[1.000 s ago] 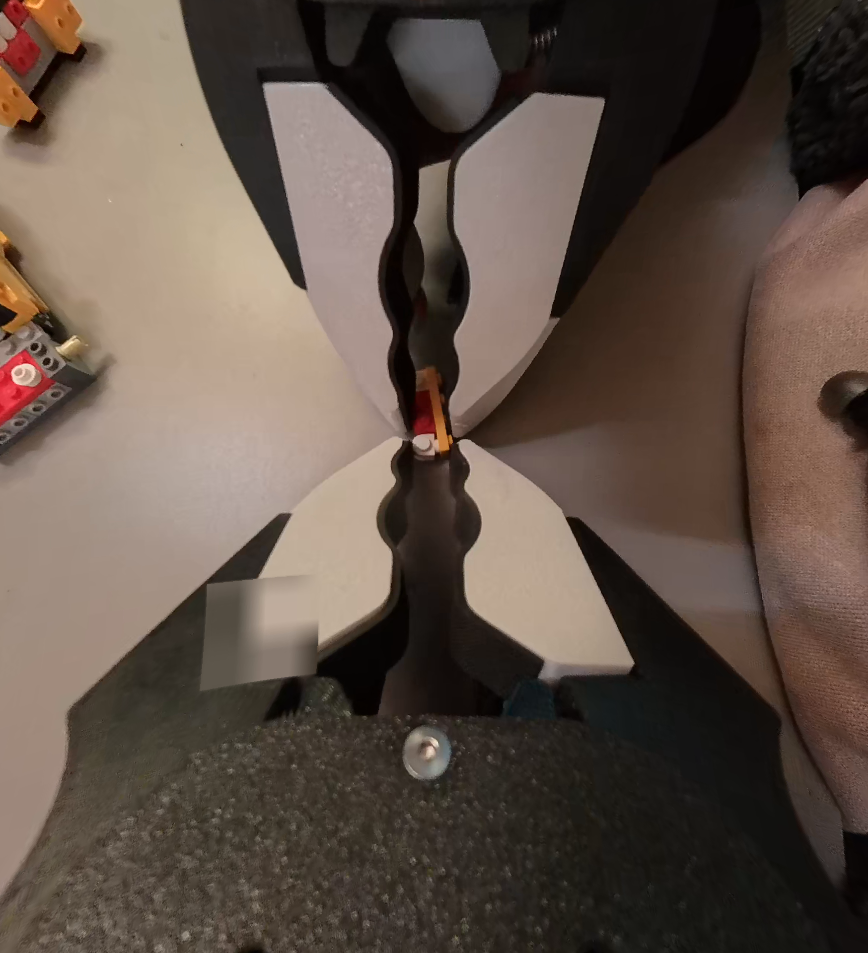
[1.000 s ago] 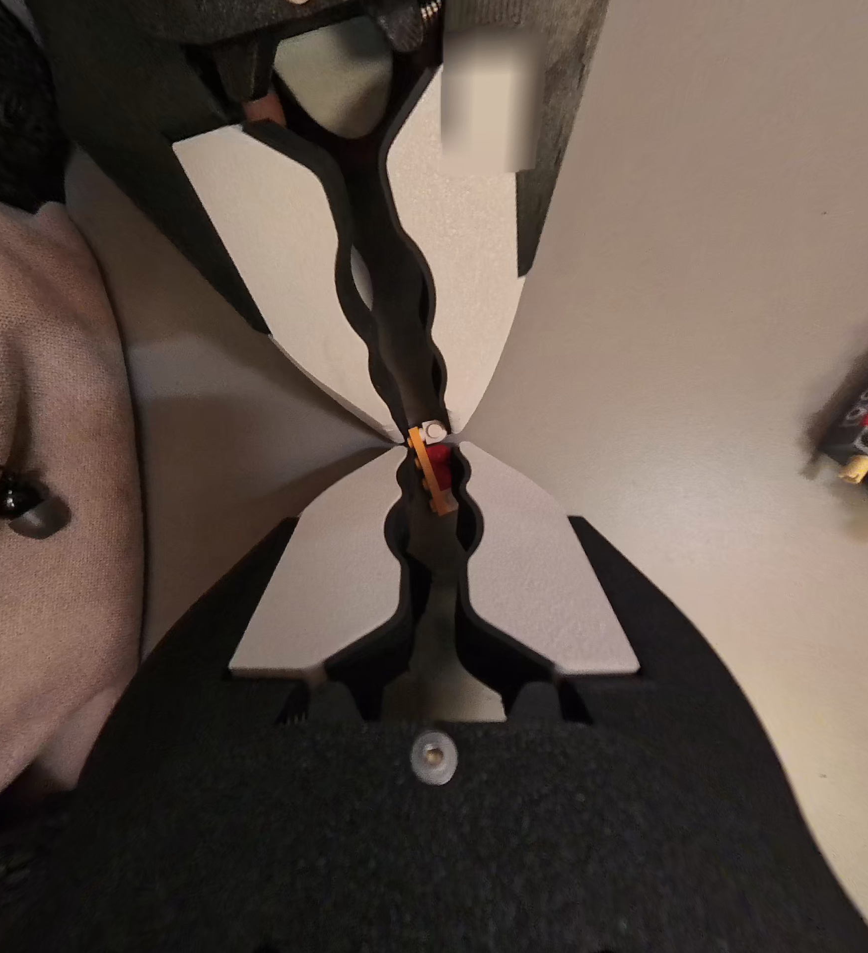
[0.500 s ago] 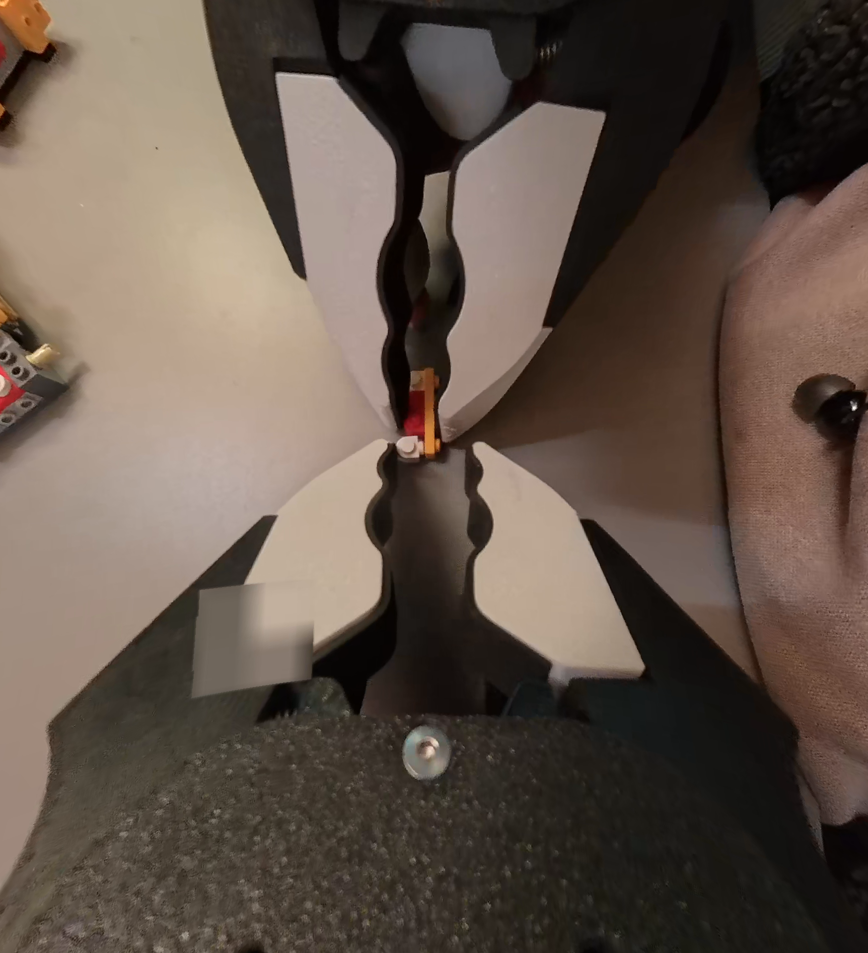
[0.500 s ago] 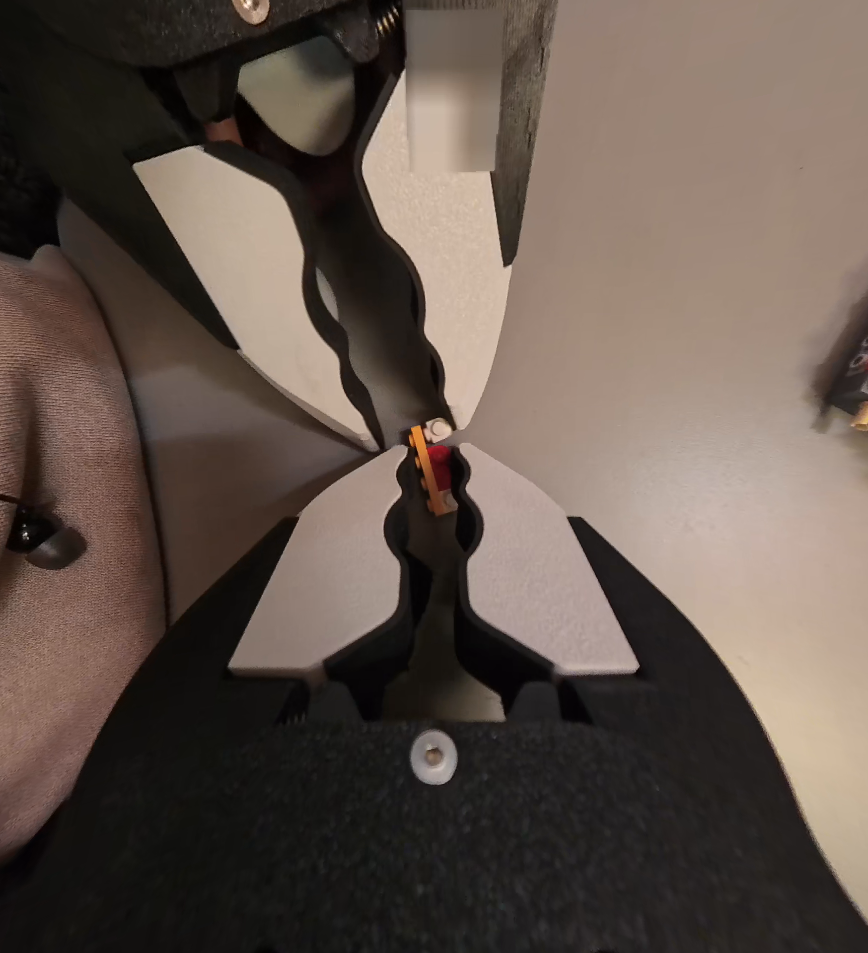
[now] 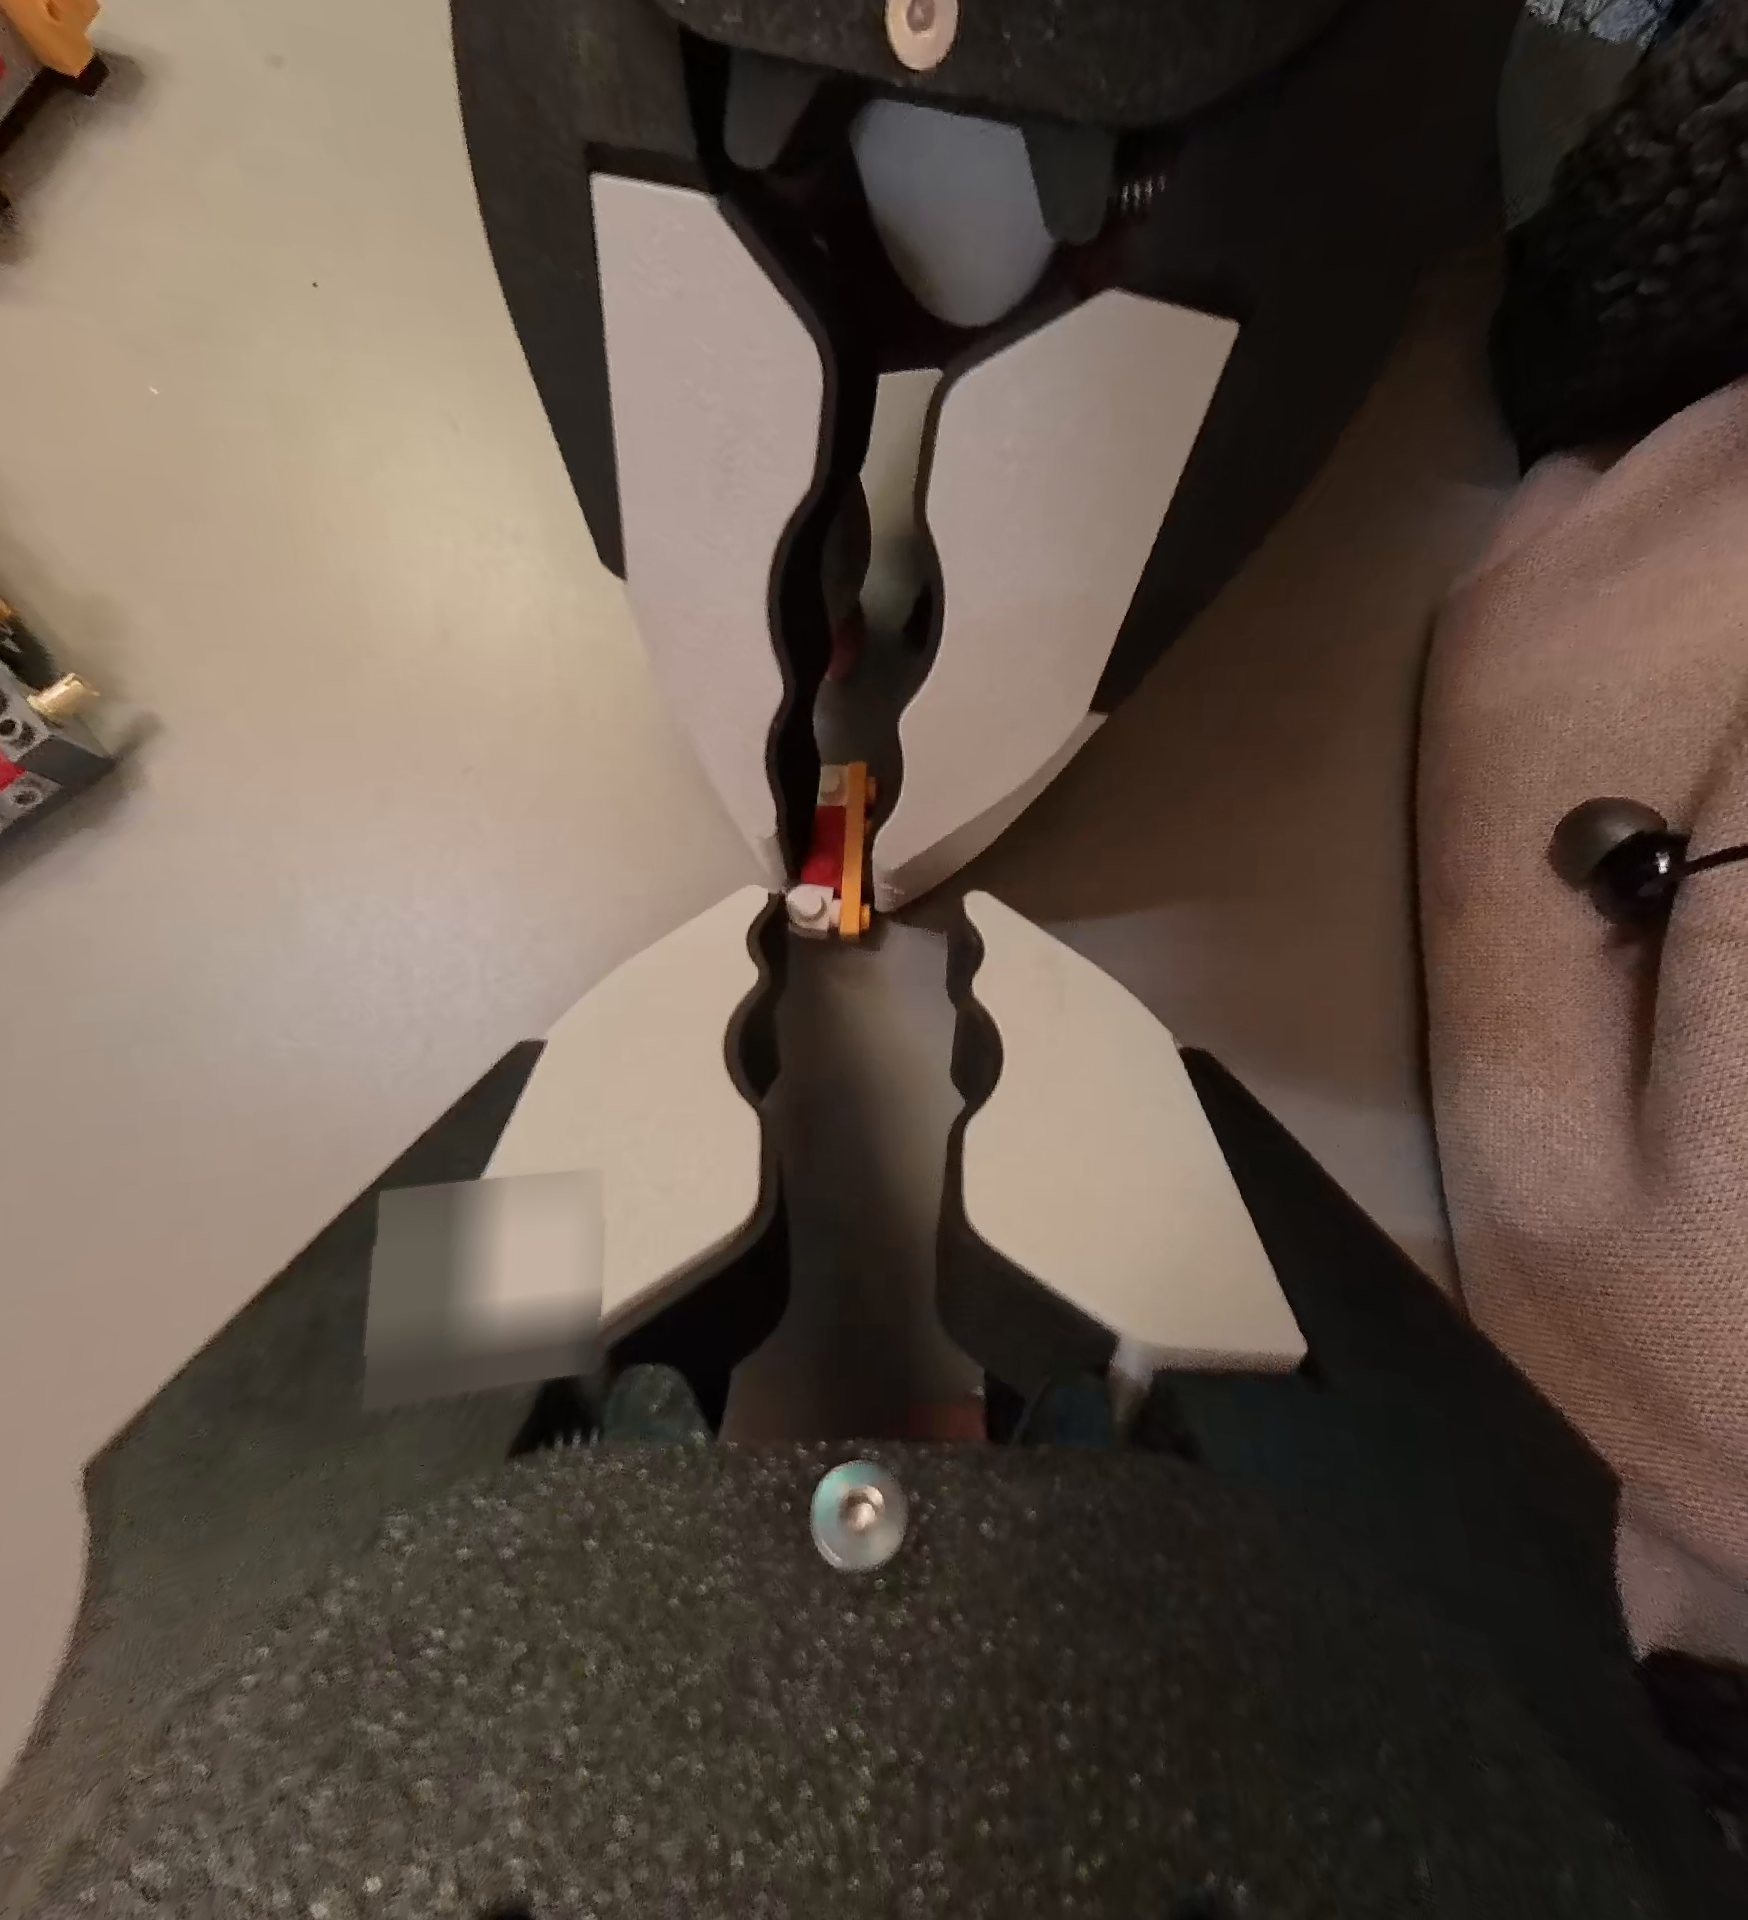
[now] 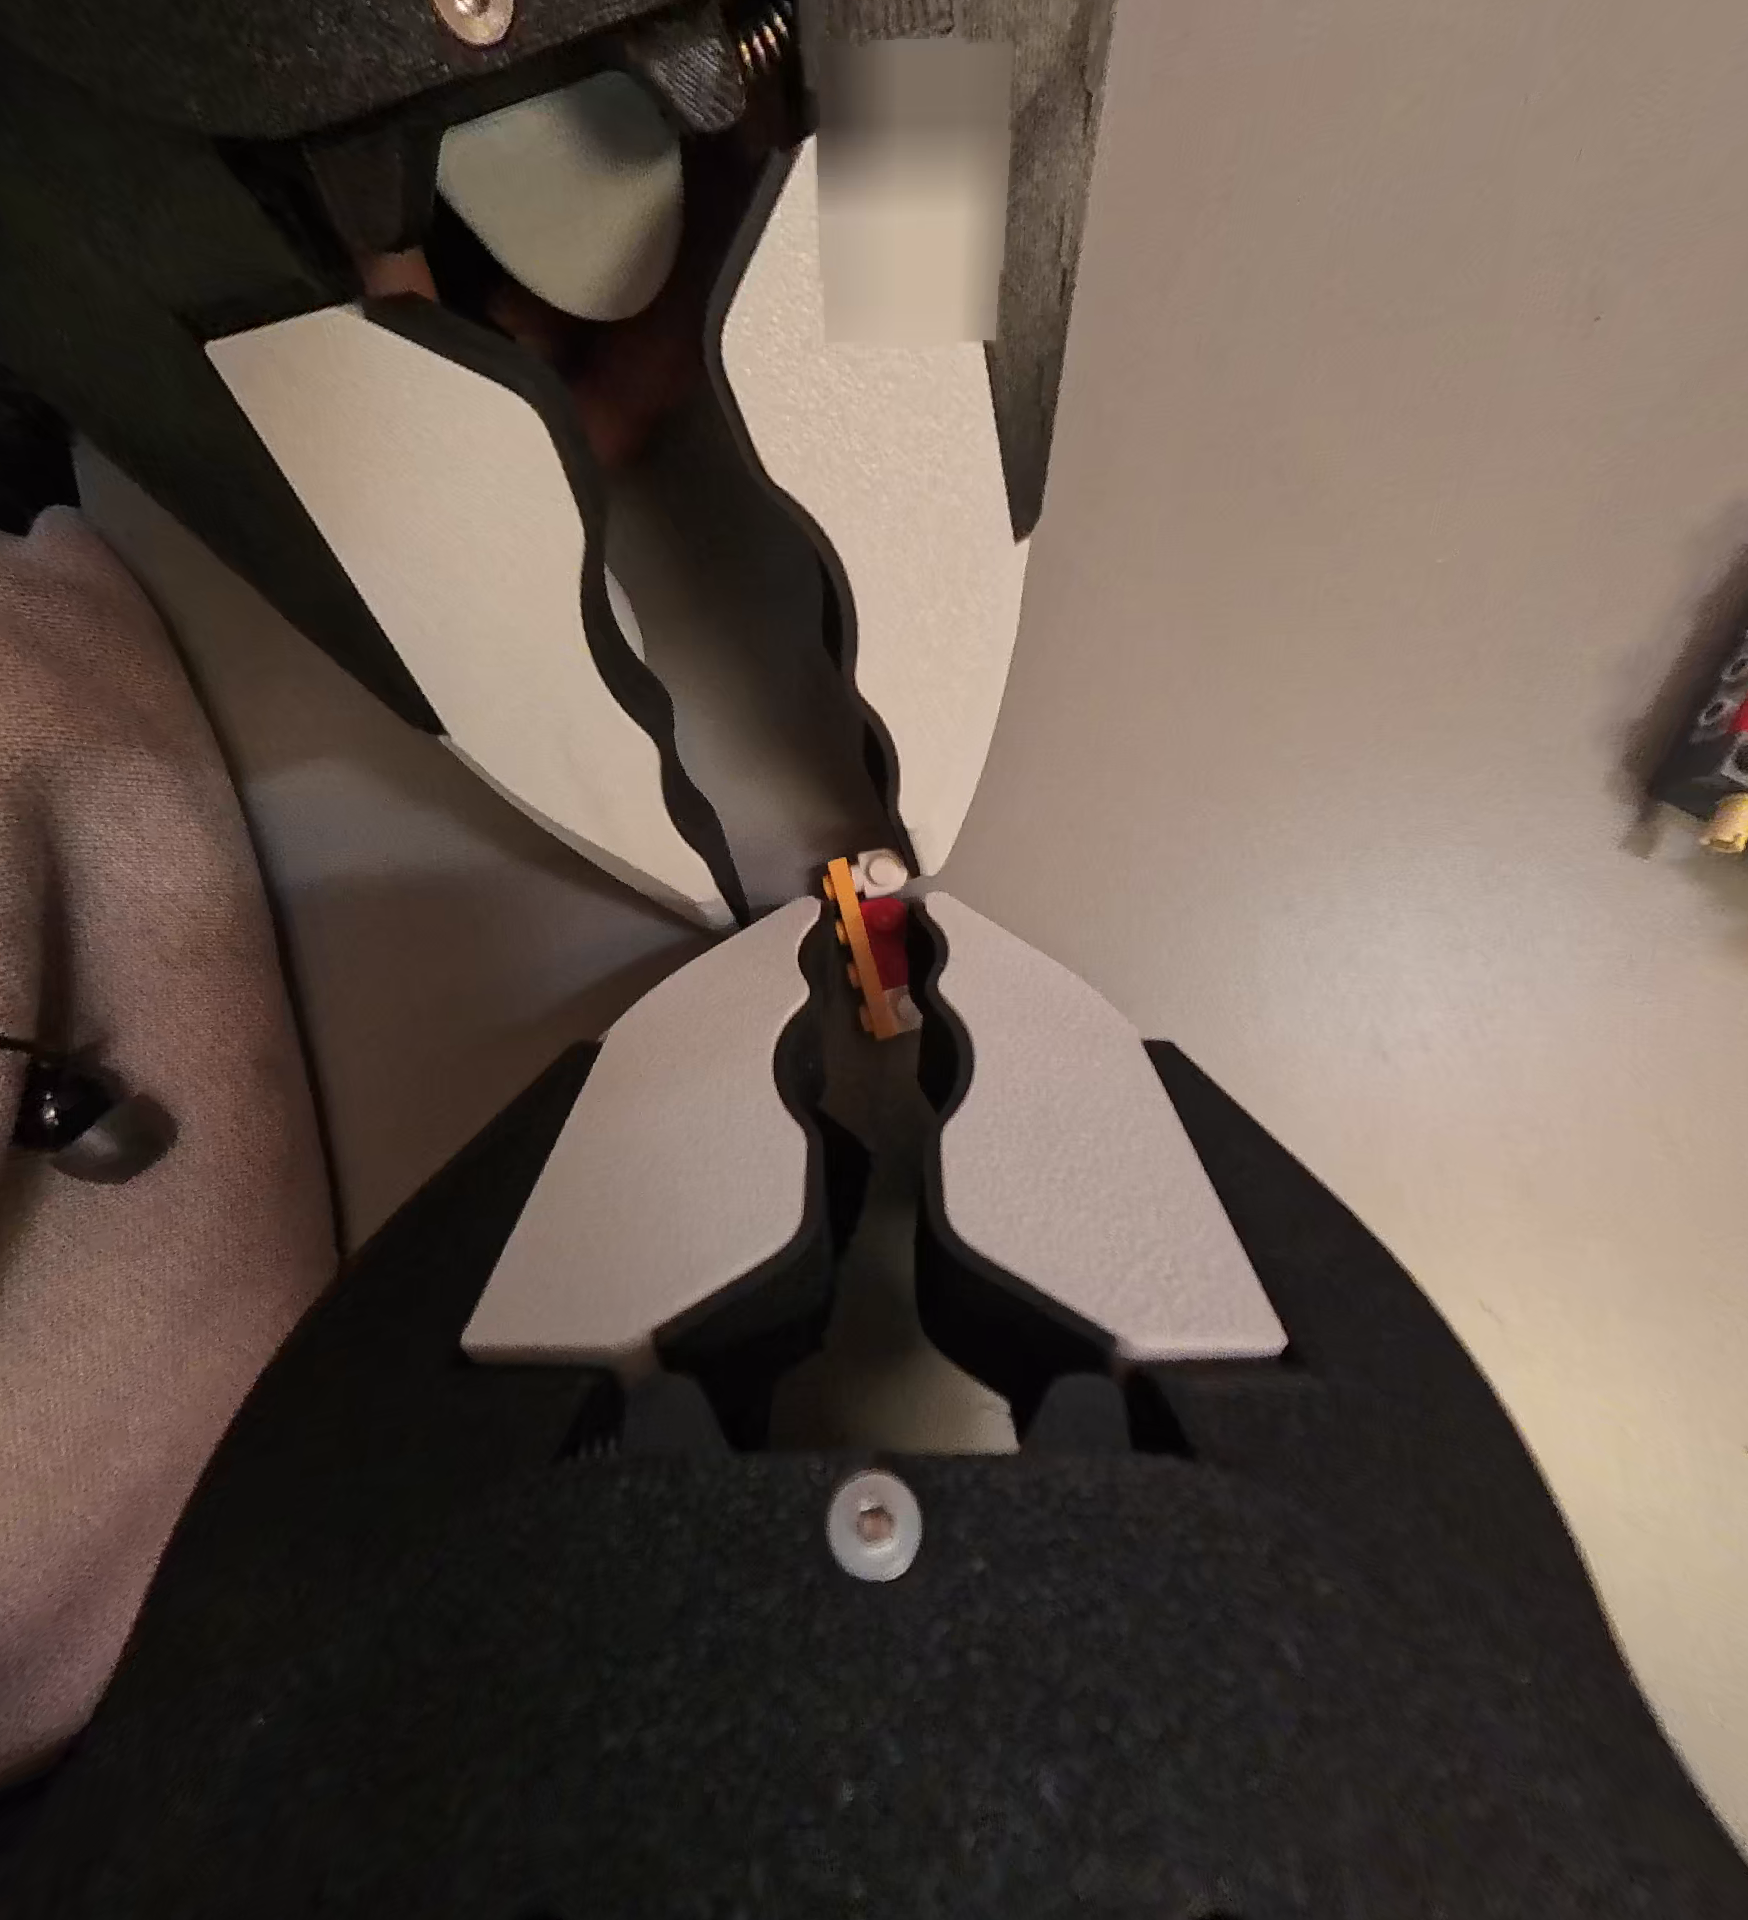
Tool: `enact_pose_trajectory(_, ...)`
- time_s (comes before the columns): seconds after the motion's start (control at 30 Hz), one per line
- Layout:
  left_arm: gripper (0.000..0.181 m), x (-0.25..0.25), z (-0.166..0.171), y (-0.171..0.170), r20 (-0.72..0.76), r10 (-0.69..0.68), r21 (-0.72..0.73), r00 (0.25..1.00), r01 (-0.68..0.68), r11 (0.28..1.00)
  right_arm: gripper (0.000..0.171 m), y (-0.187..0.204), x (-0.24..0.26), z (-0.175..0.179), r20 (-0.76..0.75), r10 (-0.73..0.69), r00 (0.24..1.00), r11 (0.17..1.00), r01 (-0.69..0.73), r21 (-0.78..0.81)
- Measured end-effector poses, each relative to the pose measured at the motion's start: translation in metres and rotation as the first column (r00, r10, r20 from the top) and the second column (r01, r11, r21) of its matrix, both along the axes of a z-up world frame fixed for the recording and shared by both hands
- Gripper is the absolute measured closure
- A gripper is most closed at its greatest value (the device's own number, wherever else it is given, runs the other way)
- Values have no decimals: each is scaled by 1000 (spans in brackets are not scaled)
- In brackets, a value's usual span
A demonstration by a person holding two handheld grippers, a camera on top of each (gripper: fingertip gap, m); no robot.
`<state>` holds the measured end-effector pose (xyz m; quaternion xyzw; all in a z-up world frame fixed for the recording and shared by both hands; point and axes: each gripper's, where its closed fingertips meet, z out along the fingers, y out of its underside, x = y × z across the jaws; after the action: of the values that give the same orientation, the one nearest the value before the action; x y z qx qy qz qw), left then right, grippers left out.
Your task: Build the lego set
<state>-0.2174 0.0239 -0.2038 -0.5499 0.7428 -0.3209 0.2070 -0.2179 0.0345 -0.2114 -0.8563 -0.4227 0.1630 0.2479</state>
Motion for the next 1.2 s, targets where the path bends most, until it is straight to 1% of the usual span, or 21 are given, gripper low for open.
enact_pose_trajectory(0.13,151,0,0,0,-3,4,-6,1000,-4,1000,158,0,0,0,-5,-19,1000,1000,19,-9)
enact_pose_trajectory(0.33,151,-1,-3,-1,-6,-7,48,1000,7,999,158,0,-1,0,-14,-26,1000,1000,26,-12)
enact_pose_trajectory(0.5,151,0,-3,0,-2,-4,54,1000,4,999,158,0,-1,0,-20,-38,999,999,37,-15)
enact_pose_trajectory(0.67,160,0,-3,2,2,9,70,1000,-9,998,159,-2,-2,1,-46,-42,998,999,40,-34)
enact_pose_trajectory(0.87,163,1,-3,2,0,7,81,1000,-7,997,159,-3,-2,3,-76,-45,996,998,43,-35)
enact_pose_trajectory(0.93,167,1,-3,3,2,13,96,1000,-13,995,159,-4,-1,3,-86,-49,995,998,46,-38)
enact_pose_trajectory(1.2,168,2,-2,4,13,15,127,1000,-17,992,159,-3,-1,5,-81,-44,996,999,44,-6)
